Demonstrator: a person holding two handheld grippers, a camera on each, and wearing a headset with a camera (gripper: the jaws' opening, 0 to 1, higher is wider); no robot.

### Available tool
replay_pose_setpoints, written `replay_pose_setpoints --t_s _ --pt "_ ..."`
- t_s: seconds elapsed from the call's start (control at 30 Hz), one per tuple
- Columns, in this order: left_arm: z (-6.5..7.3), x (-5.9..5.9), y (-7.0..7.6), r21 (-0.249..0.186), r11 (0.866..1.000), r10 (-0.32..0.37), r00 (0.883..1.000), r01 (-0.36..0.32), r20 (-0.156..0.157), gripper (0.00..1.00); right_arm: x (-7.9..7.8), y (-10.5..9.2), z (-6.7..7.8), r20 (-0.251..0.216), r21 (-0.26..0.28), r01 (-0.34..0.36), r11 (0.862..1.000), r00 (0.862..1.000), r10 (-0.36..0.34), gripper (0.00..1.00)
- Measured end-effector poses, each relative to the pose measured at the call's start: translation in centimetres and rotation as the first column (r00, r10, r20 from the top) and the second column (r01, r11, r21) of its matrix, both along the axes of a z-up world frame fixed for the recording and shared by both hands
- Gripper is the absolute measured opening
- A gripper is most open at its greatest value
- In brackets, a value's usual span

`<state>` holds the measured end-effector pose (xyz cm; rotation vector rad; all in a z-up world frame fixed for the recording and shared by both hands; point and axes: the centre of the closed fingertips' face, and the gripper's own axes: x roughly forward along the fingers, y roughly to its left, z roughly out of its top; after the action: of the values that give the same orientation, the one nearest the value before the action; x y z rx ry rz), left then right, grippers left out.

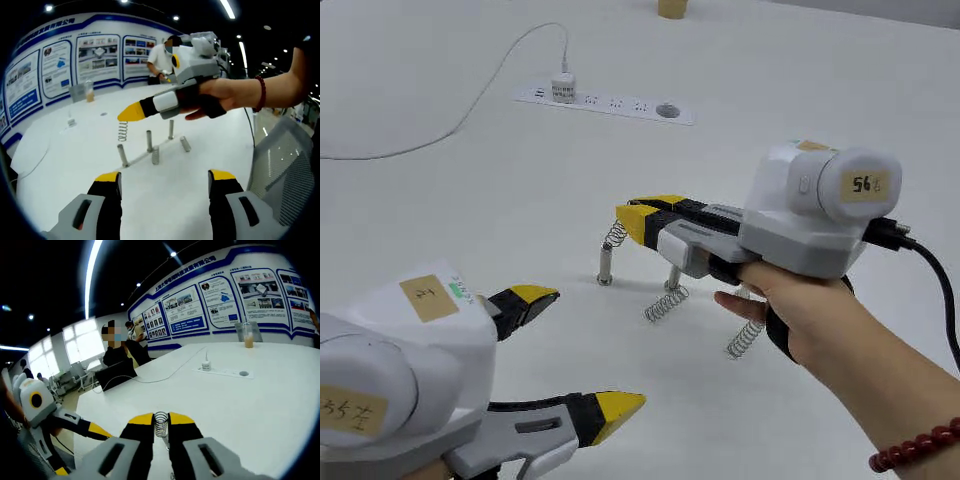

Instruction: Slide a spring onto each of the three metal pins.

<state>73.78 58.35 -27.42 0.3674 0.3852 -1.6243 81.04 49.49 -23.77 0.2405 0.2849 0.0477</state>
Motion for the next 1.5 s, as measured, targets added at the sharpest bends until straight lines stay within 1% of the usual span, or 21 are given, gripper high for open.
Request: replay_pose_setpoints --t_s 0.1,0.13,0.23,0.33,0.4,0.47,0.5,0.57,0.6,0.77,0.87,0.93,1.07,1.2,1.33,1.5 --pt "-0.1 0.0 0.0 -0.002 1.0 0.005 1.0 -0.005 -0.011 0.74 0.3 -0.2 -0.4 -0.009 -0.024 0.001 1.0 1.0 -0.001 0.11" --pt "-0.1 0.0 0.0 -0.002 1.0 0.007 1.0 -0.007 -0.013 0.75 0.4 -0.2 -0.5 -0.012 -0.024 0.0 1.0 1.0 -0.001 0.11" --pt "-0.1 0.1 0.1 0.0 1.0 0.011 1.0 -0.011 -0.01 0.77 0.5 -0.2 -0.9 -0.026 -0.039 -0.003 0.999 1.0 0.002 0.11" --pt "0.1 0.1 0.1 -0.017 1.0 0.016 0.999 -0.017 -0.034 0.8 0.6 0.0 -1.0 -0.03 -0.042 -0.009 0.999 1.0 0.008 0.11" --pt "0.1 0.1 0.1 -0.013 1.0 0.016 0.999 -0.017 -0.032 0.81 0.7 0.1 -1.1 -0.038 -0.061 -0.017 0.998 0.999 0.015 0.11" --pt "0.0 0.2 0.1 -0.01 1.0 0.018 1.0 -0.018 -0.019 0.85 0.7 0.3 -1.3 -0.051 -0.099 -0.029 0.995 0.998 0.025 0.11" --pt "-0.1 0.2 0.1 -0.009 1.0 0.017 1.0 -0.017 -0.016 0.86 0.7 0.5 -1.3 -0.052 -0.103 -0.033 0.994 0.998 0.028 0.11" --pt "-0.2 0.1 0.1 -0.002 1.0 0.015 1.0 -0.015 -0.02 0.86 0.8 0.8 -1.6 -0.065 -0.131 -0.048 0.99 0.997 0.04 0.11" --pt "-0.2 0.1 0.1 -0.003 1.0 0.013 1.0 -0.013 -0.022 0.86 0.8 0.9 -1.8 -0.079 -0.157 -0.058 0.986 0.996 0.046 0.11" --pt "-0.2 0.1 0.1 -0.006 1.0 0.01 1.0 -0.01 -0.014 0.85 1.0 1.3 -2.3 -0.101 -0.201 -0.087 0.976 0.993 0.067 0.11" --pt "-0.2 0.2 0.2 -0.002 1.0 0.015 1.0 -0.015 -0.02 0.84 1.1 1.4 -2.6 -0.118 -0.227 -0.103 0.968 0.99 0.077 0.11" --pt "-0.3 0.3 0.2 0.0 1.0 0.017 1.0 -0.017 -0.018 0.84 1.1 1.5 -2.8 -0.127 -0.241 -0.112 0.964 0.988 0.083 0.11" --pt "-0.4 0.3 0.2 0.005 1.0 0.015 1.0 -0.015 -0.012 0.84 1.2 1.6 -3.3 -0.141 -0.256 -0.124 0.959 0.986 0.09 0.11" --pt "-0.4 0.3 0.3 0.006 1.0 0.014 1.0 -0.014 -0.009 0.84 1.4 1.6 -4.1 -0.16 -0.26 -0.13 0.957 0.983 0.09 0.11" --pt "-0.4 0.3 0.4 0.008 1.0 0.014 1.0 -0.014 -0.007 0.83 1.4 1.7 -4.7 -0.175 -0.258 -0.136 0.956 0.98 0.092 0.11" --pt "-0.5 0.4 0.4 0.012 1.0 0.017 1.0 -0.017 -0.005 0.82 1.5 1.7 -5.5 -0.194 -0.243 -0.14 0.96 0.976 0.093 0.11"
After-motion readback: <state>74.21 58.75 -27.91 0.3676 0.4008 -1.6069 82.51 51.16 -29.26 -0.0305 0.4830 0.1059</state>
